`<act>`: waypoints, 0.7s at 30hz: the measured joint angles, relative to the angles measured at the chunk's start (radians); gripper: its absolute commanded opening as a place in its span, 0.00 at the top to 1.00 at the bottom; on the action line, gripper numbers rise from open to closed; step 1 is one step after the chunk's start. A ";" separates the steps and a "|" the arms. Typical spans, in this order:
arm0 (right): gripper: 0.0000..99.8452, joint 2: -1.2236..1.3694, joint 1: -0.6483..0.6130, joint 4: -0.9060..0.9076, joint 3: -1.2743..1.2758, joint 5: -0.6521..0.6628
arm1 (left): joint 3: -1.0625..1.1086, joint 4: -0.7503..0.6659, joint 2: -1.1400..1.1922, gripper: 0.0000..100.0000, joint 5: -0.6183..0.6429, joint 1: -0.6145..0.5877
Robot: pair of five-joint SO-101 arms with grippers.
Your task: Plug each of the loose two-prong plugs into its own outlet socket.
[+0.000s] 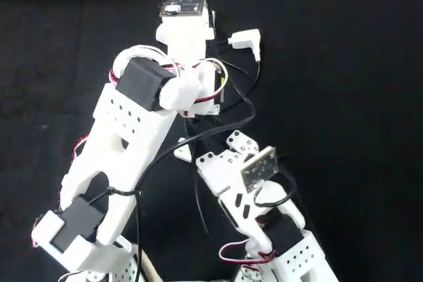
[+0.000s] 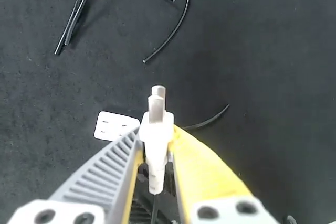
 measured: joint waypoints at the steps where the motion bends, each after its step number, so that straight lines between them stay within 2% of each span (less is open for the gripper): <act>1: 0.99 0.000 0.012 -0.002 0.000 0.011 | 0.000 0.000 0.000 0.97 0.000 -0.002; 10: 0.99 0.000 0.110 -0.005 -0.008 0.028 | 0.061 -0.002 0.000 0.97 0.002 -0.003; 18: 0.99 0.000 0.101 -0.003 -0.020 0.028 | 0.117 -0.017 -0.018 0.97 0.003 -0.035; 21: 0.99 0.000 0.091 0.029 -0.049 -0.017 | 0.126 -0.026 -0.017 0.97 0.003 -0.043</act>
